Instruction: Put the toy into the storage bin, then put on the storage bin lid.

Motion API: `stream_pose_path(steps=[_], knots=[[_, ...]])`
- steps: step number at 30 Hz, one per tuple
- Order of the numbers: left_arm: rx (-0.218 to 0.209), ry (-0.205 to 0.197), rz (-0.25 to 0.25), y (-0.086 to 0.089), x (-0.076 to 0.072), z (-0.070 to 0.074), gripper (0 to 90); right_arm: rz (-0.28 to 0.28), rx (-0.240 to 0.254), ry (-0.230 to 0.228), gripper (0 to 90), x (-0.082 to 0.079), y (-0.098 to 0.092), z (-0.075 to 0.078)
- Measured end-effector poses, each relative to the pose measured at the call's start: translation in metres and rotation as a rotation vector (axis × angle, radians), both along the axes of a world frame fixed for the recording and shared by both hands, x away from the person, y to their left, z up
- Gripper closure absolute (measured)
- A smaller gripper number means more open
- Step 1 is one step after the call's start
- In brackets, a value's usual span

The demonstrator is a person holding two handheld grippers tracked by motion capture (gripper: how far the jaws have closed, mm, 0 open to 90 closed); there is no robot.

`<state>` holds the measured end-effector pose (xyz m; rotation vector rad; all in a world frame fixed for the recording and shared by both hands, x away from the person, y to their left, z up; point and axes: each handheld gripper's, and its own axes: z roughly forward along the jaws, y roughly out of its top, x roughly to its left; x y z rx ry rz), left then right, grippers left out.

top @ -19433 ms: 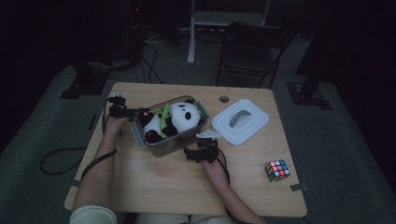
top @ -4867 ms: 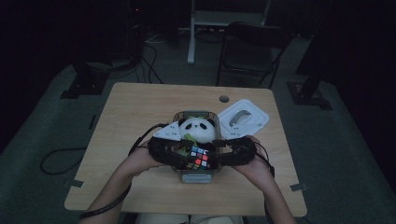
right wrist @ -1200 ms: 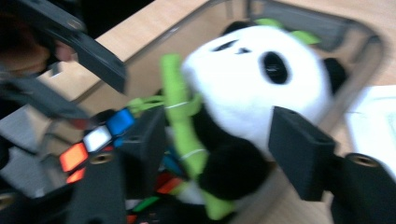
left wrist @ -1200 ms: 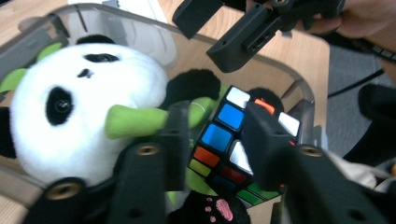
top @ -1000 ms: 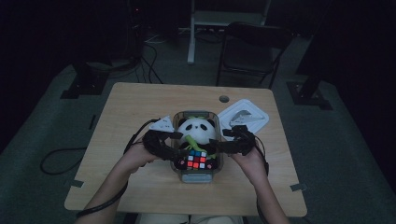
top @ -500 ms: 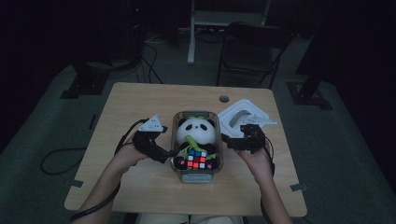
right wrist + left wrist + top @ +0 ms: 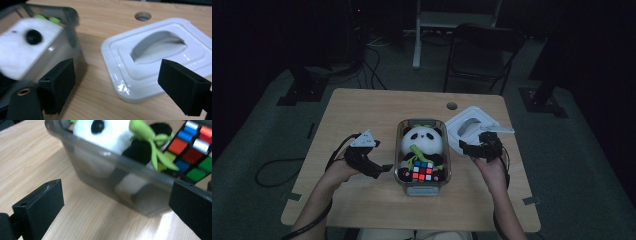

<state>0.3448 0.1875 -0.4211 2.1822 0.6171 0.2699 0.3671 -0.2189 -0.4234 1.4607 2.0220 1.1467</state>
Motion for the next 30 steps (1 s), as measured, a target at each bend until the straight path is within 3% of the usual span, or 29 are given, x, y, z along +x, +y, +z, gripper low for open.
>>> stream_pose_path(steps=[4, 9, 17, 24, 30], knots=[[0.013, 0.003, 0.006, 0.007, -0.001, -0.010, 0.6, -0.034, -0.019, 0.022, 14.1, 0.007, -0.004, -0.010], [0.011, 0.012, 0.017, 0.015, -0.003, -0.023, 0.6, -0.089, -0.033, 0.013, 14.0, 0.018, -0.007, -0.020], [0.038, 0.036, 0.051, 0.023, -0.007, -0.045, 0.6, -0.116, -0.060, 0.051, 13.0, 0.039, -0.003, -0.035], [0.032, 0.030, 0.098, 0.031, -0.009, -0.051, 0.6, -0.145, -0.066, 0.072, 13.0, 0.057, 0.000, -0.045], [0.026, 0.022, 0.109, 0.030, -0.011, -0.054, 0.6, -0.192, -0.076, 0.105, 13.0, 0.075, 0.000, -0.056]])
